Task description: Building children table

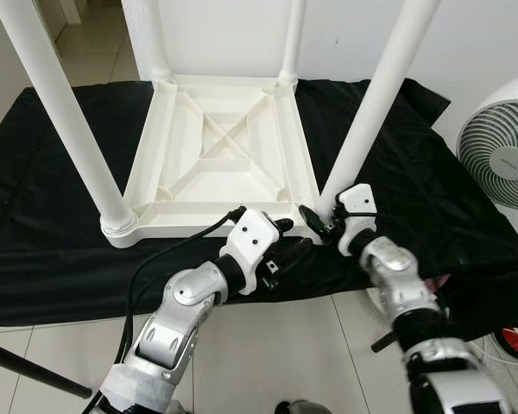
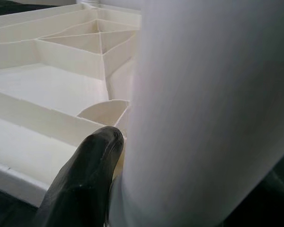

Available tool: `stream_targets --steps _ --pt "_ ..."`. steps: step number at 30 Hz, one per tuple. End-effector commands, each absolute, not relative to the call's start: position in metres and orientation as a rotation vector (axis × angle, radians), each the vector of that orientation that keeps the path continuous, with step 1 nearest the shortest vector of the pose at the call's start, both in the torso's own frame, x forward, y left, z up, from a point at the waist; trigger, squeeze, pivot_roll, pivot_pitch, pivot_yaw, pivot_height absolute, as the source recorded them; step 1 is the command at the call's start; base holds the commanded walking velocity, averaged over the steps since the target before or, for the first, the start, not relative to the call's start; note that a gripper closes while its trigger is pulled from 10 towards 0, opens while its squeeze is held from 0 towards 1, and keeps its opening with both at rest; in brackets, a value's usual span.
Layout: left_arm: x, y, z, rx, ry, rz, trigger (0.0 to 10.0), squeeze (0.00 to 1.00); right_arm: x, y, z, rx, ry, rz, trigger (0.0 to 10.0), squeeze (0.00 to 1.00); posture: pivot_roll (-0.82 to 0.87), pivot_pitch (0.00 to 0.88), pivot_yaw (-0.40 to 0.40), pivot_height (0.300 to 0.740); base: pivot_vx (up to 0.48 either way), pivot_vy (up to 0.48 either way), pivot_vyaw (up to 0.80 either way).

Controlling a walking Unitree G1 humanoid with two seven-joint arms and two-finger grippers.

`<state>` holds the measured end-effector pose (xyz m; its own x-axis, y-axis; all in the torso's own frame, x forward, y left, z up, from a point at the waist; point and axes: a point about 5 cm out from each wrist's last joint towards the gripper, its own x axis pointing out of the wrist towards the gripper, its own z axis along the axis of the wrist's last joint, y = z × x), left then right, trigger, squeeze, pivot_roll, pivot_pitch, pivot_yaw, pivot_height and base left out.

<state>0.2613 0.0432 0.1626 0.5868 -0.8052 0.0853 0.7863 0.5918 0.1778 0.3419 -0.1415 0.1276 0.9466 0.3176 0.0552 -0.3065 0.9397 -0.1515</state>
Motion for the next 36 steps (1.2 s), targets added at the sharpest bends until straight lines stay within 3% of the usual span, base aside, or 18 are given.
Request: stream_targets --steps 1,2,8,11,17,18,19,20,21,23,24,32,36 --pt "0.261 0.045 0.158 0.128 -0.145 -0.903 10.0 0.0 0.342 -0.146 0.127 -0.095 -0.066 0.228 0.0 0.0 -0.07 0.067 -0.006 0.74 0.0 0.0 0.0" --pt "0.261 0.045 0.157 0.129 -0.142 -0.904 10.0 0.0 0.337 -0.14 0.125 -0.061 -0.056 0.098 0.0 0.0 -0.07 0.067 -0.006 0.74 0.0 0.0 0.0" --pt "0.261 0.044 0.157 0.129 -0.142 -0.901 10.0 0.0 0.328 -0.132 0.123 -0.031 -0.064 -0.047 0.0 0.0 -0.06 0.067 -0.012 0.74 0.0 0.0 0.0" --pt "0.26 0.044 0.157 0.126 -0.141 -0.899 10.0 0.0 0.323 -0.12 0.126 -0.018 -0.073 -0.036 0.0 0.0 -0.06 0.065 -0.015 0.74 0.0 0.0 0.0" --pt "0.259 0.043 0.156 0.126 -0.141 -0.903 10.0 0.0 0.324 -0.12 0.13 -0.01 -0.077 -0.013 0.0 0.0 -0.07 0.063 -0.017 0.74 0.0 0.0 0.0" --pt "0.26 0.044 0.156 0.128 -0.142 -0.903 10.0 0.0 0.324 -0.12 0.131 -0.003 -0.074 0.002 7.2 0.0 -0.07 0.063 -0.017 0.74 0.0 0.0 0.0" --pt "0.261 0.044 0.157 0.127 -0.144 -0.9 10.0 0.0 0.324 -0.119 0.131 -0.006 -0.073 0.023 10.0 0.0 -0.07 0.059 -0.018 0.74 0.0 0.0 0.0" --pt "0.261 0.044 0.157 0.127 -0.144 -0.9 10.0 0.0 0.324 -0.119 0.131 -0.006 -0.073 0.023 10.0 0.0 -0.07 0.059 -0.018 0.74 0.0 0.0 0.0" --pt "0.261 0.045 0.157 0.127 -0.146 -0.898 10.0 0.0 0.324 -0.119 0.133 -0.007 -0.082 0.046 10.0 0.73 -0.07 0.054 -0.018 0.74 0.0 0.0 0.0" --pt "0.261 0.045 0.158 0.127 -0.147 -0.897 10.0 0.0 0.323 -0.119 0.134 -0.01 -0.087 0.054 10.0 0.73 -0.07 0.054 -0.018 0.74 0.0 0.0 0.0" --pt "0.261 0.045 0.158 0.128 -0.147 -0.897 10.0 0.0 0.323 -0.119 0.136 -0.003 -0.095 0.067 10.0 1.0 -0.07 0.05 -0.02 0.74 0.0 0.0 0.0" --pt "0.261 0.043 0.156 0.131 -0.147 -0.903 10.0 0.0 0.319 -0.127 0.137 -0.024 -0.113 0.187 10.0 1.0 -0.07 0.04 -0.026 0.74 0.0 0.0 0.0" --pt "0.262 0.042 0.157 0.129 -0.153 -0.902 10.0 0.0 0.321 -0.143 0.131 -0.063 -0.086 0.307 10.0 1.0 -0.08 0.032 -0.025 0.74 0.0 0.0 0.0"
